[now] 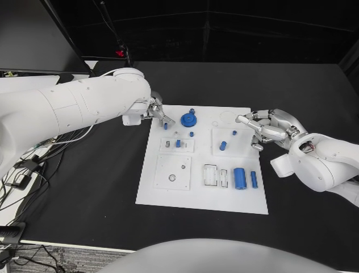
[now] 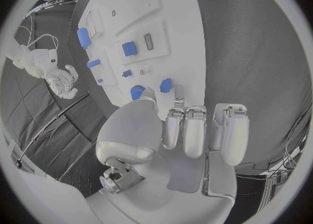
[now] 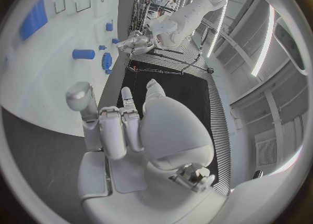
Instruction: Assemble the parts on the task board
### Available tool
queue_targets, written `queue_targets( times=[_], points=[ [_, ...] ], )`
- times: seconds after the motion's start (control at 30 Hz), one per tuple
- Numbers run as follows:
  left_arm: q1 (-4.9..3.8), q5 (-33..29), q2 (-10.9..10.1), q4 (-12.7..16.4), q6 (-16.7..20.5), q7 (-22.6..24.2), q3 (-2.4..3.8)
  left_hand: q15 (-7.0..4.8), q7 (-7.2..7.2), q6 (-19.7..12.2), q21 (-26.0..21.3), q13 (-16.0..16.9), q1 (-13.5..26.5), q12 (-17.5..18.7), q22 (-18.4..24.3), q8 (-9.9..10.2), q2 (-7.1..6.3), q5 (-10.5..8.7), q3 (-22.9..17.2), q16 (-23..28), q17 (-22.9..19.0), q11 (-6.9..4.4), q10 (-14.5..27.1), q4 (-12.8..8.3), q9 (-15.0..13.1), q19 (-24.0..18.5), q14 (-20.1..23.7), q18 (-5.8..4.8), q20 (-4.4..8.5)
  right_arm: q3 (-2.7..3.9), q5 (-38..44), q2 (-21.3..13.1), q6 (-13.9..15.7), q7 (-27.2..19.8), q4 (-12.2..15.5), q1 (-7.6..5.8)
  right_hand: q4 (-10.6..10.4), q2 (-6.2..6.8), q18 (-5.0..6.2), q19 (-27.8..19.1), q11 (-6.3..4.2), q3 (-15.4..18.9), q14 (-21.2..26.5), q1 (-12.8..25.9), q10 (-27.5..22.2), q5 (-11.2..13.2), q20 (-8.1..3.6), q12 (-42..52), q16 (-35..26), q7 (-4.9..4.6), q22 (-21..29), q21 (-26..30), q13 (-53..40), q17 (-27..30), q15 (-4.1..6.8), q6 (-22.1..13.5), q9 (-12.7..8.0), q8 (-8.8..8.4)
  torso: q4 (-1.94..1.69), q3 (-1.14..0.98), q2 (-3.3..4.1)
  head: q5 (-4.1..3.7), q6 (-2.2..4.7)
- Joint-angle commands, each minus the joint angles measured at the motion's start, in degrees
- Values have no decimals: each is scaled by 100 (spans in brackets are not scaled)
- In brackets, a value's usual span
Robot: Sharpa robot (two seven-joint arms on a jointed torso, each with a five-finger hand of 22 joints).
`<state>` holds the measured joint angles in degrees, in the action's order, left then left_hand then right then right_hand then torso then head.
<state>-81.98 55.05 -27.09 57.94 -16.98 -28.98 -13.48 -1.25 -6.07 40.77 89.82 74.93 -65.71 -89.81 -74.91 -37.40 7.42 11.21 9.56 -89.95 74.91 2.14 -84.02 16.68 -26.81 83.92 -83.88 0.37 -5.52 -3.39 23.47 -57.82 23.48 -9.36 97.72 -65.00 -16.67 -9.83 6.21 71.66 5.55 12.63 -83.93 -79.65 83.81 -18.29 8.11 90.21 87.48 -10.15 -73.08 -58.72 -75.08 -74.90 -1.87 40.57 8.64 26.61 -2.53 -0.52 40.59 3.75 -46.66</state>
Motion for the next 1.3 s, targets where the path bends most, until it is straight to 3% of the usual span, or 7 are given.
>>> queue_targets(
  times=[0.03,0.5,0.63,0.8,0.97,1.3],
  points=[
    [-6,72,15,-18,-179,-23,4,38,-4,70,18,1507,-21,-19,-1509,24,64,25,50,-5,1509,47,-598,6,17,608,-612,-37,-39,2,12,11,-25,-44,3,-7,1,-44,117,-27,8,39,-317,-20,619,-29,-8,-21,-10,10,8,32,-1492,-1035,-1,-40,-6,31,1,3,2,-13,-5],
    [3,73,37,-63,-232,147,4,-18,82,494,18,1507,-290,-19,-1509,288,248,80,101,-5,1509,-28,-598,-4,226,608,-612,-37,-14,2,17,7,-27,-33,6,-7,1,-44,117,-27,8,39,-317,-20,619,-29,-8,-21,-10,10,8,32,-1492,-1035,-1,-40,-6,31,0,-3,1,-4,-52],
    [6,73,35,-66,-235,185,4,-28,94,559,18,1507,-358,-19,-1509,336,284,102,95,-5,1509,-41,-598,-1,259,608,-612,-37,-8,2,18,2,-25,-28,9,-7,1,-44,117,-27,8,39,-317,-20,619,-29,-8,-21,-10,10,8,32,-1492,-1035,-1,-40,-6,31,-2,-2,3,-44,-65],
    [7,73,34,-74,-234,229,4,-55,129,684,18,1507,-637,-19,-1509,472,365,403,24,-5,1509,-72,-598,-2,344,608,-612,-37,10,2,20,-5,-25,-22,15,-7,1,-44,117,-27,8,39,-317,-20,619,-29,-8,-21,-10,10,8,32,-1492,-1035,-1,-40,-6,31,2,-1,2,-53,-89],
    [7,72,35,-69,-179,313,4,-80,173,678,18,1507,-929,-19,-1509,616,375,561,-55,-5,1509,-108,-598,-21,415,608,-612,-37,22,2,23,-6,-23,-14,14,-7,1,-44,117,-27,8,39,-317,-20,619,-29,-8,-21,-10,10,8,32,-1492,-1035,-1,-40,-6,31,-1,2,1,-74,-100],
    [8,71,41,-60,-84,449,4,-104,191,737,18,1507,-1144,-19,-1509,673,364,708,-120,-5,1509,-130,-598,-6,438,608,-612,-37,31,2,24,-8,-18,4,14,-7,2,-46,118,-31,9,41,-314,-32,619,-37,-8,-21,-11,9,11,41,-1492,-1031,-2,-46,-8,37,4,0,0,-91,-125]
  ],
)
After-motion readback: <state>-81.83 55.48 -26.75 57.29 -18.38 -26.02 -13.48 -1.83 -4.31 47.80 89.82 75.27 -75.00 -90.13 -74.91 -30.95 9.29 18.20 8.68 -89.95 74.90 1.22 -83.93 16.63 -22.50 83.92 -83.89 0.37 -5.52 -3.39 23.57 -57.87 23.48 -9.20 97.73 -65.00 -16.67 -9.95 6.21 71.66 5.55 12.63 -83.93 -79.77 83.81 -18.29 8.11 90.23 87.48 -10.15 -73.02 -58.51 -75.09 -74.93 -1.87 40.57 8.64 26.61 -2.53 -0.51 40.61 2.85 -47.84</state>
